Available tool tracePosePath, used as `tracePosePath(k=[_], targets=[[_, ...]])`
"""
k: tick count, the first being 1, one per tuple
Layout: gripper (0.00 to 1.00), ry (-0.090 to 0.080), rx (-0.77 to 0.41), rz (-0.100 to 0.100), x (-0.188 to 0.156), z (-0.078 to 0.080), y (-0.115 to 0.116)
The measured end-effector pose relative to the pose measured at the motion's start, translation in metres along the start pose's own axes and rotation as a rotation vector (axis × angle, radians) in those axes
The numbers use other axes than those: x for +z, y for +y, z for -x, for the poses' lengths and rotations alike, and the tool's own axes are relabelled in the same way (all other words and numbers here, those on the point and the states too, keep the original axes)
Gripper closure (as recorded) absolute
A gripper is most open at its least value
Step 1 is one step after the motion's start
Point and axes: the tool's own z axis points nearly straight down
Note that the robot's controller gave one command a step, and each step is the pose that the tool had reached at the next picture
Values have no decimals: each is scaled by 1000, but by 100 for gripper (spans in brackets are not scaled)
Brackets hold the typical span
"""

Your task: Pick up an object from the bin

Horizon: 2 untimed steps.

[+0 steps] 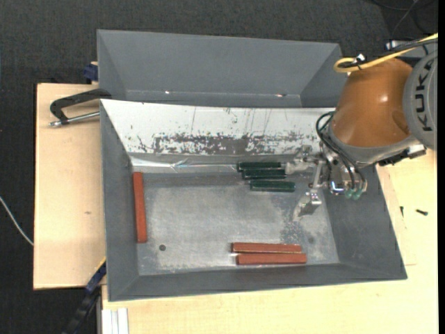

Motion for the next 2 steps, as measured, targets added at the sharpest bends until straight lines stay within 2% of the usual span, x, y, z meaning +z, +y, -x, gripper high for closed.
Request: tracePosePath(k=[1,2], targets=[[100,-20,-84,-5,72,50,25],[0,10,-86,-3,75,43,25]])
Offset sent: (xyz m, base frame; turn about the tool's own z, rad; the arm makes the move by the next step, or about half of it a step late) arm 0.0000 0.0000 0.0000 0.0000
